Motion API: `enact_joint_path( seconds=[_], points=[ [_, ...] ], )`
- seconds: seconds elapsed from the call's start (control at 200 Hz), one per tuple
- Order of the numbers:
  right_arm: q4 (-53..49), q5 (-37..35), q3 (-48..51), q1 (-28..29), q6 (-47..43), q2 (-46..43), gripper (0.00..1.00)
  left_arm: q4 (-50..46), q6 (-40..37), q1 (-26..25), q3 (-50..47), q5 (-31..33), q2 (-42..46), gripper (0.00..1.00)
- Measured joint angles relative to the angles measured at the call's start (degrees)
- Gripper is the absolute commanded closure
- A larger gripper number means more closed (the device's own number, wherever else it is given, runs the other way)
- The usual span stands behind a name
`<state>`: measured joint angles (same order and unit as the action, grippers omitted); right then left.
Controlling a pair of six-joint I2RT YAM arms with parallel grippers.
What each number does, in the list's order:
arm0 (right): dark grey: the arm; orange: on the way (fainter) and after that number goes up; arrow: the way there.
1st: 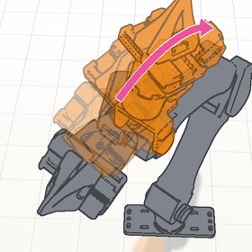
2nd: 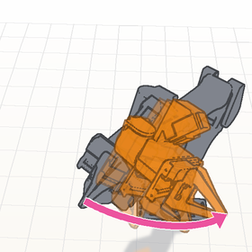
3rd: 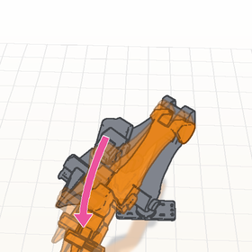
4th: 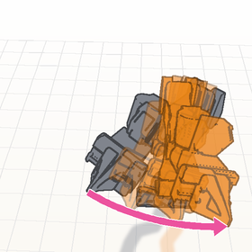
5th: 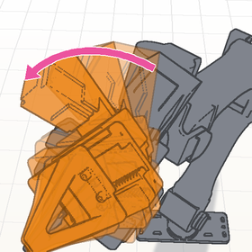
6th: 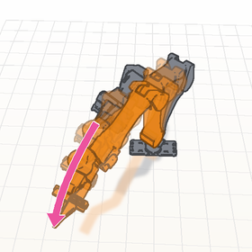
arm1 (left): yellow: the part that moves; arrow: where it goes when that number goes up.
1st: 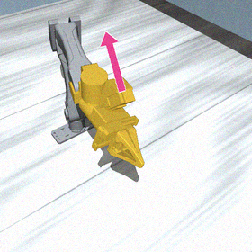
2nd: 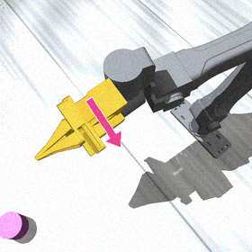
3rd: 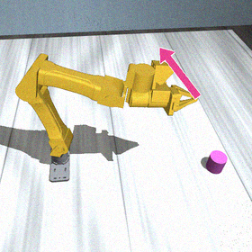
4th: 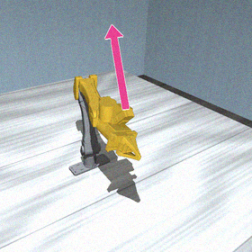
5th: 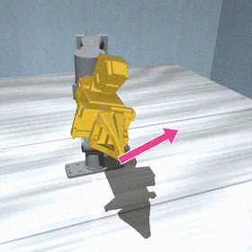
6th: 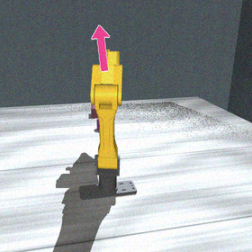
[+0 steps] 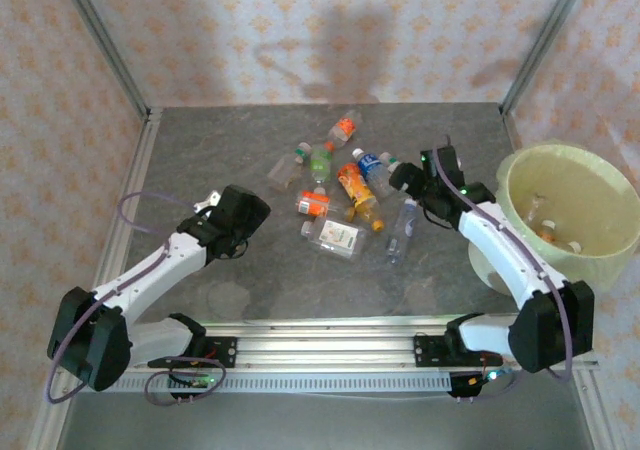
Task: Put the plastic bottles in the bin
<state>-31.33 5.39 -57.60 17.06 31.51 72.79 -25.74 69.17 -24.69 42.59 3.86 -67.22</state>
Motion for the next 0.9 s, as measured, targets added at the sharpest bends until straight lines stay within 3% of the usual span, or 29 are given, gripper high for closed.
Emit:
enact_joint_path(
  seconds=[0.315, 0.901],
  points=[
    [-1.8, -1.6, 7.1, 2.1, -0.2, 7.2, 0.01, -0.7, 0.0, 0.0, -1.5, 0.0, 1.6, 0.00],
    [19.5, -5.2, 16.2, 3.1, -0.4, 14.2, 0.32, -0.4, 0.0, 0.1, -2.4, -0.4, 3.4, 0.00]
  ],
)
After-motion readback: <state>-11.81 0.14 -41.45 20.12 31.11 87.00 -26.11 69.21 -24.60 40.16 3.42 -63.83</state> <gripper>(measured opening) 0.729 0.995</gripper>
